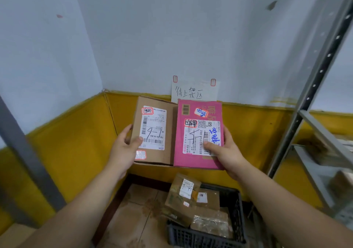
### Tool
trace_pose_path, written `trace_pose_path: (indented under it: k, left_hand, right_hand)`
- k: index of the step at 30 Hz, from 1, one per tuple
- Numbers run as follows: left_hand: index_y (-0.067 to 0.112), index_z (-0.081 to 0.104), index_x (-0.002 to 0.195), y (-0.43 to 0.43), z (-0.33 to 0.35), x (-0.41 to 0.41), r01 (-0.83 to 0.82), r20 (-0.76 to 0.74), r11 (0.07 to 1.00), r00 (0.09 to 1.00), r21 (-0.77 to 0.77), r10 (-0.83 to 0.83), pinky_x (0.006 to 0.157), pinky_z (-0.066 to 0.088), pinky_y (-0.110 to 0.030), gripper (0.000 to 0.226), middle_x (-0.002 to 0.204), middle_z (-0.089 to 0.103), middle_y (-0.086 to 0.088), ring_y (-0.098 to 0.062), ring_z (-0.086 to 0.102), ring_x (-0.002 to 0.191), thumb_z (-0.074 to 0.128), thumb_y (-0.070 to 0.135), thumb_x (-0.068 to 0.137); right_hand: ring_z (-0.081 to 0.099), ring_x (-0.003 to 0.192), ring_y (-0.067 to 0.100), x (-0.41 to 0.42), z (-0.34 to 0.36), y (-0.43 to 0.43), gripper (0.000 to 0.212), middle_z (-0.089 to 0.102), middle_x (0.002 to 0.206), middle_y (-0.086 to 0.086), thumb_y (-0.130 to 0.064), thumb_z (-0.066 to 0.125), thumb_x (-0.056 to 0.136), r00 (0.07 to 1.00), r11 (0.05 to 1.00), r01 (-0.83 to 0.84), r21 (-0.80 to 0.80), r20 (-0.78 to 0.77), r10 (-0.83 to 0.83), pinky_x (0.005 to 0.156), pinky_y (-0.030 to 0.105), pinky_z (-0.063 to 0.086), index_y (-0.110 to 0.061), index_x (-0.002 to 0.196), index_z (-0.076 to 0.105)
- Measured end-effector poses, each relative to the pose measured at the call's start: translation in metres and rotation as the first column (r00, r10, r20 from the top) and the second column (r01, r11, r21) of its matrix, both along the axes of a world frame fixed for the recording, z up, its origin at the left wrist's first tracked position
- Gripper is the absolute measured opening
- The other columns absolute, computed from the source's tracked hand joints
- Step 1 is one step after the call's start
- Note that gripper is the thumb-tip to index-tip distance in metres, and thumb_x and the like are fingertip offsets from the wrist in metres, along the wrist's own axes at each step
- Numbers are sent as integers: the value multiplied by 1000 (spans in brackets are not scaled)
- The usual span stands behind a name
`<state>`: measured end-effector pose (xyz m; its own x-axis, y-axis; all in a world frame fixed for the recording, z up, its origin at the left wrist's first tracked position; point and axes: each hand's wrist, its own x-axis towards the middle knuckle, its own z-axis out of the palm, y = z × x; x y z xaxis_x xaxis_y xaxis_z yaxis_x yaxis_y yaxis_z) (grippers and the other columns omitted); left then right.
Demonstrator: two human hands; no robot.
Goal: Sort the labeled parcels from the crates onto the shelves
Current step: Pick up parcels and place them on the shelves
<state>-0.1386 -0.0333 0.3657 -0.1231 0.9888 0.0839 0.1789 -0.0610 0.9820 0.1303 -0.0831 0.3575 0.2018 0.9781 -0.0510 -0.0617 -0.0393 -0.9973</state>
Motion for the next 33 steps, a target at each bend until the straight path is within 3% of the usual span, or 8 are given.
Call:
trace_pose_path:
  k: [5, 10, 13, 19, 24, 33]
  left_hand:
    - [33, 33, 147, 1, -17, -4, 138, 65, 989, 989, -54, -135, 82, 55, -39, 58, 120, 63, -4, -22, 66, 102, 56, 16, 97]
    - [31, 33, 147, -11, -40, 14, 320, 168, 941, 939, -115, -299, 86, 53, -41, 66, 123, 64, -3, -24, 64, 109, 60, 6, 92]
    - [30, 33, 148, -29, -45, 29, 381, 171, 918, 917, -109, -360, 93, 51, -46, 70, 119, 65, 1, -24, 64, 109, 62, 2, 90]
    - [33, 31, 148, -79, -26, 68, 447, 180, 891, 886, -78, -428, 83, 56, -41, 71, 122, 63, 1, -22, 65, 106, 62, 7, 90]
    - [33, 28, 149, -143, -13, 122, 515, 142, 856, 852, -52, -504, 93, 52, -50, 71, 124, 62, 1, -23, 63, 110, 61, 8, 92]
    - [35, 30, 148, -271, -14, 250, 642, 84, 766, 765, -27, -638, 92, 53, -50, 70, 127, 62, -1, -23, 65, 108, 64, 11, 91]
  right_hand:
    - [74, 92, 23, 5, -1, -34, 85, 70, 113, 5, -5, 78, 79, 994, 995, 104, 7, -19, -104, 78, 48, 61, -35, 146, 34]
    - [74, 91, 21, 15, -10, -78, 83, 70, 115, 4, -7, 79, 78, 971, 970, 241, -25, 1, -241, 72, 41, 61, -38, 142, 36]
    - [74, 94, 24, 27, -15, -108, 88, 71, 116, 4, -8, 81, 76, 955, 955, 295, -23, -6, -295, 77, 48, 60, -34, 147, 35]
    - [74, 93, 21, 55, -4, -173, 82, 70, 117, 4, -3, 76, 81, 922, 920, 388, 48, -3, -388, 70, 38, 61, -30, 147, 37]
    - [74, 93, 21, 101, 2, -251, 82, 69, 118, 3, -4, 76, 82, 897, 895, 442, 56, 3, -443, 68, 39, 61, -34, 146, 35]
    - [74, 79, 11, 201, -3, -418, 79, 71, 111, 2, -1, 75, 83, 785, 785, 618, 40, 7, -619, 56, 27, 57, -30, 146, 38]
